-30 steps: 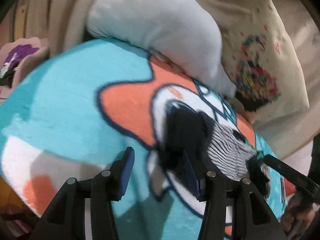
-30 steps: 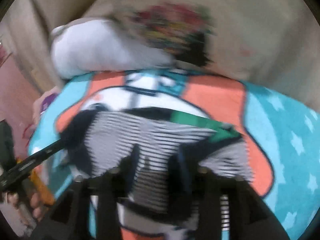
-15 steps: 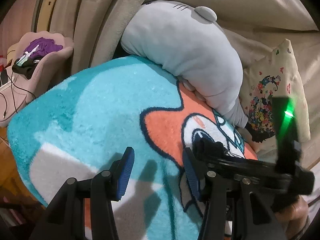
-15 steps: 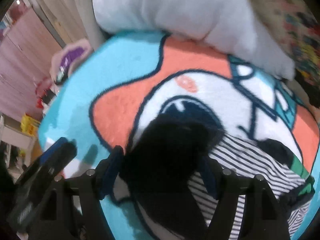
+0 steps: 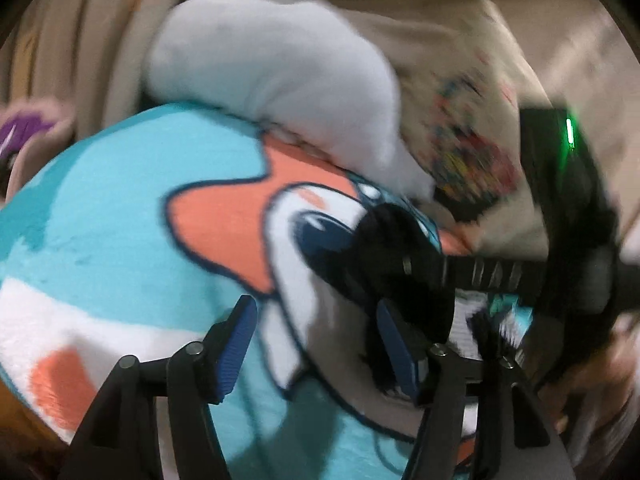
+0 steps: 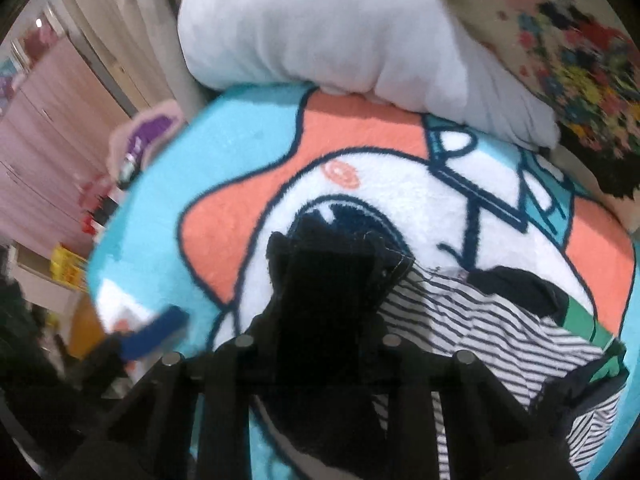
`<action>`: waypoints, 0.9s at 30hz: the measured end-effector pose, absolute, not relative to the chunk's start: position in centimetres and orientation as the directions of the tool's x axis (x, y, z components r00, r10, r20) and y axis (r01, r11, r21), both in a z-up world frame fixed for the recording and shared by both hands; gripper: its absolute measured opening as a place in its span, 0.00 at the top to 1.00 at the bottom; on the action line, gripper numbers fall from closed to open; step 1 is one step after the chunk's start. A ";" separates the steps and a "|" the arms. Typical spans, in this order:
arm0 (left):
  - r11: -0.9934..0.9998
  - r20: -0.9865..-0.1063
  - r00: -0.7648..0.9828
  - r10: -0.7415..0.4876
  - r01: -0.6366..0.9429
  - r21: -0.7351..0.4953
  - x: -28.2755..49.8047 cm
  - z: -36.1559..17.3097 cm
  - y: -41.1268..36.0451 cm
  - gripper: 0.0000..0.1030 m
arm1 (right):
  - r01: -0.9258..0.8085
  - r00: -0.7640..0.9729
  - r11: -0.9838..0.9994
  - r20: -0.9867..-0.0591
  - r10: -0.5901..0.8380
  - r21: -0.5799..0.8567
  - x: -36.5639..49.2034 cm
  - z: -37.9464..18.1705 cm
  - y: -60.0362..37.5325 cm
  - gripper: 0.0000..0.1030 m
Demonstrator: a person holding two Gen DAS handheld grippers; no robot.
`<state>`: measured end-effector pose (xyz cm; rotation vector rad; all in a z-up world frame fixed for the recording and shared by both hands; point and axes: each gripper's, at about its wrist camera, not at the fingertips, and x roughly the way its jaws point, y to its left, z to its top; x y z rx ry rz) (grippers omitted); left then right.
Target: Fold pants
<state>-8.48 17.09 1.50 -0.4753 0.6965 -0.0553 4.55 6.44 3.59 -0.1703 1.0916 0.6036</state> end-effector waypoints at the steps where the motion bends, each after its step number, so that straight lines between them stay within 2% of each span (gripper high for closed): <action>1: 0.909 -0.612 0.765 -0.199 -0.089 -0.407 -8.4 1.5 16.0 0.35 | -0.536 0.319 0.823 -0.858 0.402 0.186 4.3 4.0 5.5 0.75; 3: 0.937 -0.637 0.749 -0.184 -0.062 -0.344 -8.0 1.2 13.8 0.39 | -0.530 0.310 0.815 -0.841 0.444 0.234 4.1 4.6 4.2 0.75; 4: 0.945 -0.651 0.735 -0.189 -0.044 -0.325 -7.5 1.1 12.7 0.46 | -0.523 0.302 0.808 -0.828 0.472 0.270 4.1 5.0 3.2 0.75; 5: 0.947 -0.662 0.723 -0.198 -0.032 -0.319 -7.2 1.0 12.1 0.62 | -0.516 0.298 0.803 -0.817 0.493 0.296 4.1 5.2 2.5 0.75; 6: 0.948 -0.671 0.711 -0.210 -0.020 -0.318 -6.9 1.1 11.4 0.66 | -0.508 0.298 0.800 -0.805 0.512 0.321 4.0 5.4 2.1 0.75; 11: 0.937 -0.648 0.706 -0.286 0.063 -0.344 -6.6 3.4 8.6 0.66 | -0.466 0.332 0.780 -0.735 0.592 0.418 3.1 6.8 -1.9 0.75; 17: 0.926 -0.646 0.666 -0.373 0.230 -0.297 -5.4 5.7 1.3 0.66 | -0.393 0.419 0.766 -0.642 0.642 0.509 2.4 7.8 -10.0 0.75; 20: 0.920 -0.671 0.630 -0.392 0.293 -0.262 -5.0 5.7 -1.9 0.66 | -0.312 0.479 0.787 -0.628 0.614 0.532 2.4 6.7 -14.9 0.69; 22: 0.904 -0.675 0.603 -0.425 0.321 -0.282 -4.9 5.8 -2.5 0.66 | -0.215 0.524 0.832 -0.658 0.541 0.512 2.7 5.0 -18.2 0.53; 24: 0.889 -0.670 0.586 -0.456 0.331 -0.315 -4.9 6.1 -2.1 0.59 | -0.114 0.572 0.877 -0.691 0.442 0.466 2.4 3.8 -21.3 0.52; 27: 0.898 -0.666 0.603 -0.439 0.274 -0.344 -4.3 6.6 -0.3 0.54 | -0.082 0.631 0.882 -0.660 0.406 0.464 1.3 4.2 -24.3 0.52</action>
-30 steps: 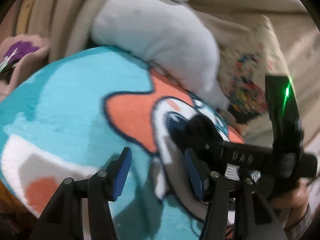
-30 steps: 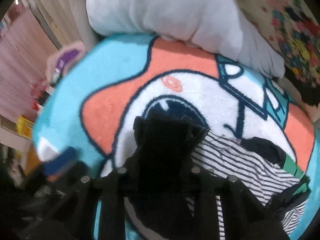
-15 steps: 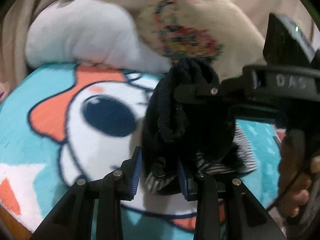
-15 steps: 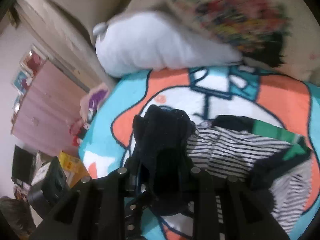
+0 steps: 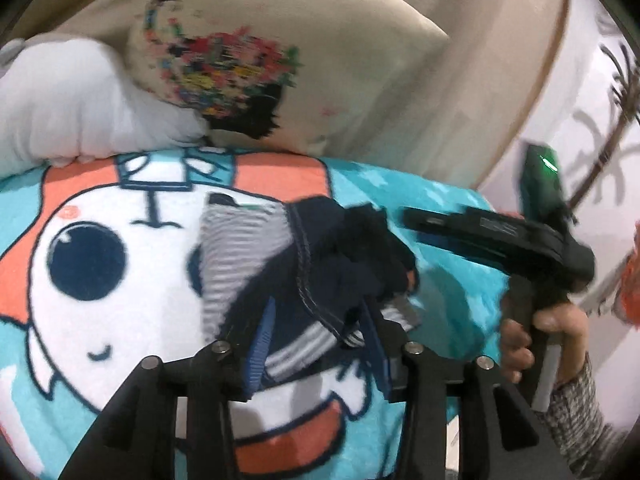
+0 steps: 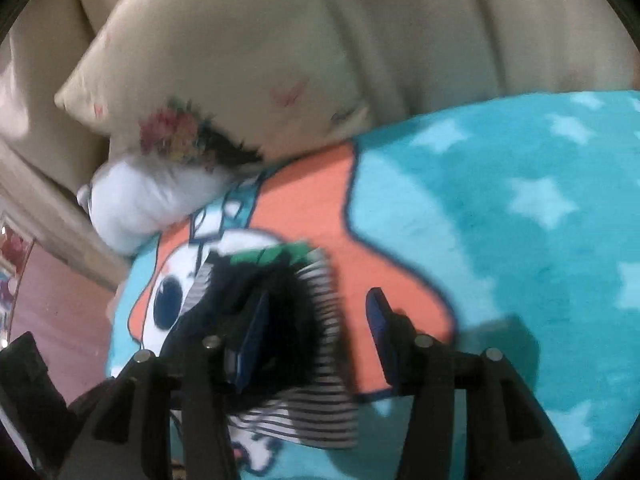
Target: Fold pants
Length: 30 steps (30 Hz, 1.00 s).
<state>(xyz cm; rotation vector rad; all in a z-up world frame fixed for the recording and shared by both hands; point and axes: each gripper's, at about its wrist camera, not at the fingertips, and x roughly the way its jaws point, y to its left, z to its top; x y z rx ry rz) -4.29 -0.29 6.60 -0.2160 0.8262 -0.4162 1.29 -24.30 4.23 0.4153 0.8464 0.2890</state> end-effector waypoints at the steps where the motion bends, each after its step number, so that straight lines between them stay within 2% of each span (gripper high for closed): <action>1: 0.906 -0.672 0.609 -0.421 0.253 -0.339 -4.4 6.7 -0.4 0.54 | -0.089 0.655 0.882 -0.640 0.402 0.462 0.8 4.9 -24.8 0.52; 3: 0.926 -0.701 0.609 -0.372 0.196 -0.322 -3.4 6.1 -0.1 0.54 | -0.132 0.684 0.865 -0.587 0.433 0.484 0.0 6.1 -25.0 0.53; 6: 0.929 -0.736 0.571 -0.364 0.172 -0.327 -2.5 4.4 -0.5 0.54 | -0.263 0.645 0.782 -0.500 0.578 0.565 -0.6 6.9 -23.2 0.56; 8: 0.935 -0.767 0.535 -0.353 0.174 -0.309 -2.4 2.9 -1.5 0.54 | -0.285 0.626 0.786 -0.515 0.586 0.549 -0.6 6.7 -21.6 0.56; 10: 0.948 -0.787 0.529 -0.317 0.178 -0.263 -2.7 1.9 -2.5 0.54 | -0.258 0.637 0.833 -0.562 0.528 0.489 -0.2 6.0 -20.5 0.56; 14: 0.956 -0.776 0.559 -0.293 0.202 -0.215 -3.1 1.8 -3.1 0.54 | -0.264 0.614 0.828 -0.575 0.540 0.495 -0.9 4.7 -21.0 0.56; 18: 0.946 -0.772 0.547 -0.324 0.197 -0.258 -3.2 1.5 -2.3 0.54 | -0.286 0.654 0.853 -0.562 0.507 0.437 -2.1 4.7 -20.3 0.56; 21: 0.927 -0.756 0.535 -0.376 0.211 -0.311 -4.0 2.2 -0.9 0.54 | -0.314 0.724 0.871 -0.498 0.477 0.377 -3.9 5.8 -19.7 0.56; 25: 0.922 -0.723 0.575 -0.384 0.189 -0.339 -5.2 3.4 1.6 0.52 | -0.310 0.677 0.890 -0.580 0.454 0.335 -3.2 4.1 -18.0 0.57; 26: 0.924 -0.719 0.586 -0.375 0.172 -0.341 -5.3 3.6 2.3 0.51 | -0.300 0.674 0.895 -0.590 0.445 0.331 -2.8 3.6 -17.9 0.59; 27: 0.926 -0.717 0.594 -0.365 0.155 -0.344 -5.3 3.6 2.8 0.51 | -0.297 0.668 0.896 -0.598 0.442 0.330 -2.6 3.1 -17.7 0.73; 28: 0.928 -0.718 0.598 -0.355 0.134 -0.347 -5.2 3.5 3.4 0.50 | -0.300 0.654 0.890 -0.605 0.454 0.344 -2.2 2.7 -17.8 0.92; 30: 0.929 -0.724 0.598 -0.345 0.106 -0.355 -5.0 3.3 4.1 0.50 | -0.304 0.622 0.858 -0.596 0.508 0.413 -2.1 2.4 -18.5 0.92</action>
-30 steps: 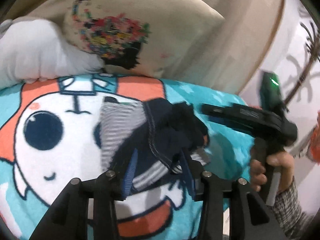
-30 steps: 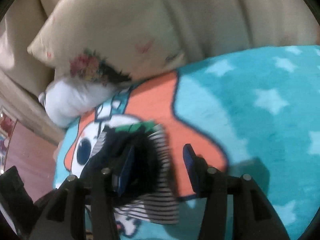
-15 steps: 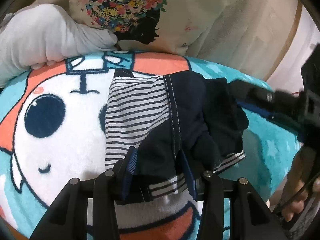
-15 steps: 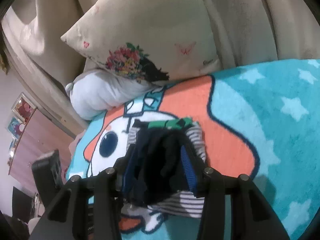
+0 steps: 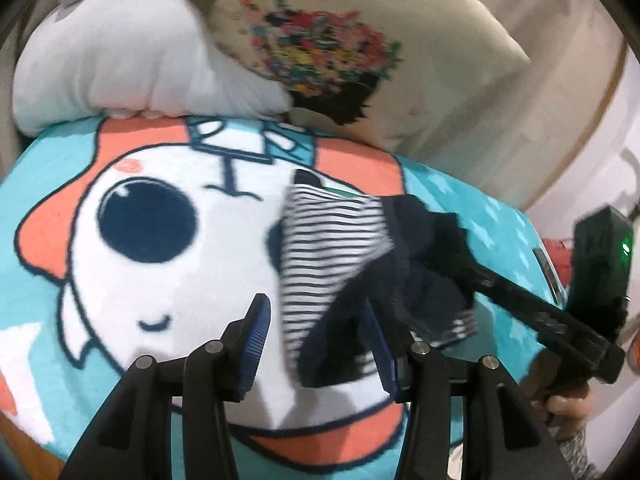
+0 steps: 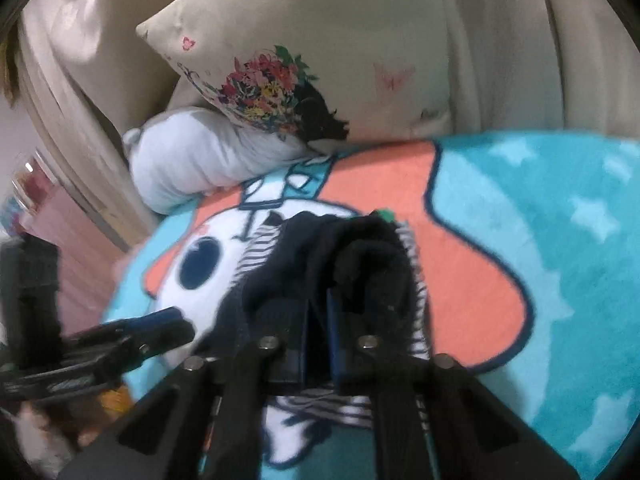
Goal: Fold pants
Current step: 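Grasp the folded bundle with the left tool while the right tool presses it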
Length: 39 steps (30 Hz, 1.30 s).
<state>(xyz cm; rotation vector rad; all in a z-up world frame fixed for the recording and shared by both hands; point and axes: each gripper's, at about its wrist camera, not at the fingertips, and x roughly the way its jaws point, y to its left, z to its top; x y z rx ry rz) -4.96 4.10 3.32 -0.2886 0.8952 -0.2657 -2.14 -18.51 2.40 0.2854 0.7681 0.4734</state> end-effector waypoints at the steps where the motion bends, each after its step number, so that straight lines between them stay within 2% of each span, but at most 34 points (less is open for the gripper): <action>1: 0.929 -0.727 0.596 -0.340 0.091 -0.360 -4.7 3.2 4.5 0.50 | -0.305 0.625 0.850 -0.583 0.519 0.430 -2.3 2.6 -19.1 0.93; 3: 0.932 -0.731 0.599 -0.328 0.077 -0.355 -4.3 3.0 4.7 0.50 | -0.296 0.647 0.861 -0.576 0.500 0.415 -2.9 3.1 -20.1 0.93; 6: 0.937 -0.741 0.595 -0.313 0.067 -0.342 -3.5 2.4 4.3 0.50 | -0.236 0.656 0.891 -0.613 0.440 0.388 -2.9 2.6 -21.7 0.93; 10: 0.934 -0.747 0.574 -0.337 0.105 -0.340 -2.8 1.3 2.4 0.50 | -0.198 0.615 0.880 -0.644 0.455 0.433 -1.9 0.9 -22.1 0.92; 14: 0.970 -0.813 0.528 -0.245 0.127 -0.209 -2.8 -1.0 -0.6 0.47 | -0.199 0.618 0.877 -0.639 0.458 0.436 -1.8 0.5 -22.0 0.91; 17: 0.982 -0.809 0.563 -0.168 0.165 -0.089 -3.7 -0.9 -1.7 0.42 | -0.203 0.606 0.876 -0.646 0.464 0.438 -1.9 0.1 -22.4 0.89; 18: 0.981 -0.810 0.565 -0.158 0.181 -0.065 -4.0 -0.5 -1.8 0.42 | -0.202 0.604 0.878 -0.650 0.461 0.434 -2.1 0.2 -22.7 0.84; 20: 0.968 -0.791 0.575 -0.209 0.235 -0.085 -4.8 0.9 -1.3 0.42 | -0.192 0.614 0.889 -0.656 0.440 0.416 -2.4 0.9 -23.1 0.68; 22: 0.959 -0.768 0.586 -0.258 0.251 -0.131 -4.8 2.1 -0.2 0.40 | -0.173 0.661 0.899 -0.629 0.409 0.403 -3.0 2.0 -23.9 0.43; 24: 0.954 -0.751 0.591 -0.294 0.224 -0.197 -3.8 2.8 1.3 0.33 | -0.181 0.685 0.884 -0.590 0.427 0.430 -2.9 2.5 -24.5 0.30; 25: 0.949 -0.742 0.591 -0.316 0.201 -0.244 -3.0 3.0 2.1 0.32 | -0.184 0.678 0.871 -0.582 0.448 0.456 -2.4 2.5 -24.7 0.29; 29: 0.921 -0.733 0.567 -0.376 0.140 -0.365 1.0 1.6 4.0 0.30 | -0.200 0.583 0.826 -0.614 0.532 0.526 0.9 0.6 -24.0 0.29; 31: 0.884 -0.732 0.507 -0.455 0.161 -0.438 2.8 0.2 3.8 0.29 | -0.173 0.547 0.810 -0.629 0.553 0.561 2.8 -1.0 -23.7 0.28; 33: 0.850 -0.720 0.464 -0.516 0.171 -0.498 3.9 -1.0 3.0 0.27 | -0.189 0.550 0.779 -0.593 0.588 0.597 3.6 -1.7 -23.7 0.29; 35: 0.849 -0.709 0.476 -0.521 0.202 -0.488 3.9 -0.8 2.0 0.29 | -0.208 0.512 0.755 -0.588 0.626 0.622 4.2 -2.1 -23.3 0.56; 37: 0.845 -0.703 0.476 -0.529 0.213 -0.491 3.9 -0.6 1.5 0.42 | -0.193 0.491 0.736 -0.586 0.645 0.648 4.3 -2.4 -23.0 0.66; 38: 0.835 -0.698 0.466 -0.544 0.219 -0.505 4.0 -0.5 1.4 0.55 | -0.199 0.491 0.740 -0.588 0.642 0.642 4.2 -2.2 -22.9 0.69; 39: 0.836 -0.699 0.468 -0.541 0.212 -0.506 4.1 -0.2 1.5 0.58 | -0.205 0.489 0.733 -0.581 0.650 0.648 4.1 -1.8 -22.8 0.71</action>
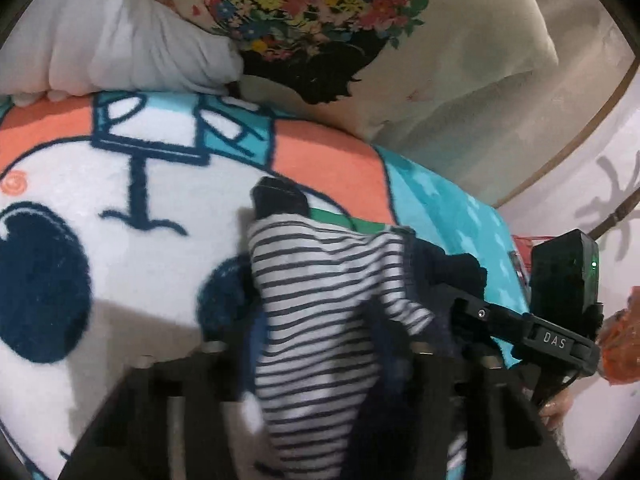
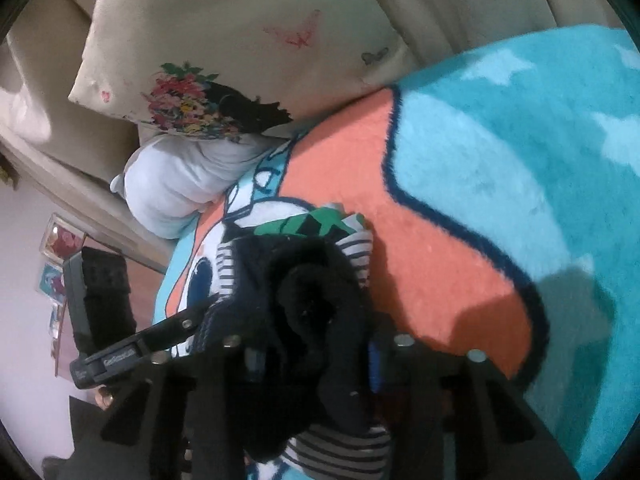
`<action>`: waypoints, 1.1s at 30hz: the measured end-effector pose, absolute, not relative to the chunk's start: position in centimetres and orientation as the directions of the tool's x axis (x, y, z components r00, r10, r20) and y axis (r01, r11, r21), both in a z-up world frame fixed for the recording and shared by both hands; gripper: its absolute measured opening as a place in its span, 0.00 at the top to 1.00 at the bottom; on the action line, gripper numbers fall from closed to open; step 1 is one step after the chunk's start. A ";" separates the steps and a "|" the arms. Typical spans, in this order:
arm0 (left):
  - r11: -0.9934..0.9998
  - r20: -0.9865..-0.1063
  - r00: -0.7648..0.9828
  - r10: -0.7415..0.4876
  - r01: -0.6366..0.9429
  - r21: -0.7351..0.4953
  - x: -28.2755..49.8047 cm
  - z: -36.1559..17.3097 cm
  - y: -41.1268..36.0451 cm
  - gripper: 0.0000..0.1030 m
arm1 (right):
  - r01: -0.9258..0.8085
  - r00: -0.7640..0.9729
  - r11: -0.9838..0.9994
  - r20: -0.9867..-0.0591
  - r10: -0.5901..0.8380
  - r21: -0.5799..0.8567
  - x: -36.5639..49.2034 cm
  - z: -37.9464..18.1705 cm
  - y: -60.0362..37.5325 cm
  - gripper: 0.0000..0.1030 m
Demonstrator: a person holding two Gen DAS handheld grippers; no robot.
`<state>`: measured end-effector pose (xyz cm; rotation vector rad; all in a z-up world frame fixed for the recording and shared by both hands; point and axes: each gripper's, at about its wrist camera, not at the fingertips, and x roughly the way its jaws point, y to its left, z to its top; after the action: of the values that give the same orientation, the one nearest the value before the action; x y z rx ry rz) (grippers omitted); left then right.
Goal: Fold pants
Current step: 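Grasp the folded bundle with the left tool while the right tool presses it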
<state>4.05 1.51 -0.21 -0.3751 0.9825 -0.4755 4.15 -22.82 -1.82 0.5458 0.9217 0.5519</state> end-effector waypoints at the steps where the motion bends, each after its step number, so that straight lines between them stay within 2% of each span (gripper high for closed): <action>1: 0.843 -0.701 0.479 -0.529 0.202 -0.498 4.2 0.2 1.7 0.58 | -0.206 0.488 0.725 -0.573 0.658 0.657 4.1 -1.5 -22.8 0.72; 5: 0.858 -0.705 0.501 -0.501 0.186 -0.478 5.6 1.8 2.0 0.59 | -0.234 0.499 0.690 -0.524 0.690 0.685 4.6 0.5 -22.2 0.73; 9: 0.903 -0.726 0.545 -0.418 0.164 -0.397 7.1 3.3 1.7 0.59 | -0.265 0.531 0.692 -0.498 0.686 0.671 5.8 2.0 -21.4 0.73; 11: 0.930 -0.753 0.554 -0.356 0.133 -0.342 7.4 3.2 1.4 0.59 | -0.232 0.549 0.717 -0.520 0.655 0.658 6.9 1.1 -21.5 0.69; 12: 0.937 -0.762 0.552 -0.338 0.126 -0.325 7.2 3.2 1.2 0.59 | -0.201 0.565 0.757 -0.558 0.608 0.622 7.3 0.4 -21.5 0.63; 14: 0.946 -0.765 0.561 -0.316 0.126 -0.298 5.8 3.4 1.0 0.59 | -0.137 0.584 0.822 -0.625 0.518 0.553 7.7 -0.7 -21.7 0.58; 16: 0.952 -0.749 0.590 -0.300 0.133 -0.277 3.8 3.9 1.0 0.59 | -0.119 0.594 0.813 -0.615 0.519 0.570 7.1 -0.9 -22.7 0.54; 21: 0.933 -0.733 0.578 -0.360 0.204 -0.297 0.9 3.2 -0.7 0.58 | -0.198 0.693 0.796 -0.492 0.526 0.572 3.6 3.4 -23.7 0.54; 25: 0.945 -0.769 0.550 -0.326 0.188 -0.266 1.3 0.7 -2.1 0.58 | -0.313 0.582 0.644 -0.395 0.711 0.697 2.7 4.1 -22.5 0.54; 27: 0.949 -0.760 0.567 -0.316 0.194 -0.250 1.0 0.9 -2.2 0.57 | -0.311 0.518 0.598 -0.396 0.759 0.739 3.0 2.8 -21.6 0.54; 29: 0.948 -0.758 0.569 -0.318 0.196 -0.250 0.9 1.0 -2.1 0.55 | -0.256 0.507 0.620 -0.443 0.740 0.742 3.2 1.0 -21.5 0.54; 30: 0.945 -0.757 0.567 -0.326 0.199 -0.258 1.0 1.0 -1.9 0.54 | -0.215 0.518 0.637 -0.467 0.717 0.740 3.1 -0.1 -22.2 0.57; 31: 0.943 -0.755 0.566 -0.332 0.201 -0.264 1.1 0.9 -1.9 0.53 | -0.197 0.524 0.634 -0.466 0.713 0.747 3.1 -0.7 -22.7 0.66; 33: 0.942 -0.753 0.566 -0.336 0.206 -0.265 1.1 0.9 -1.9 0.52 | -0.170 0.543 0.602 -0.436 0.718 0.780 2.9 -1.7 -24.1 0.68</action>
<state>1.15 -1.89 0.95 -0.1537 0.9164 -0.3201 2.88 -24.14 -1.65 0.7506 0.8356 0.5899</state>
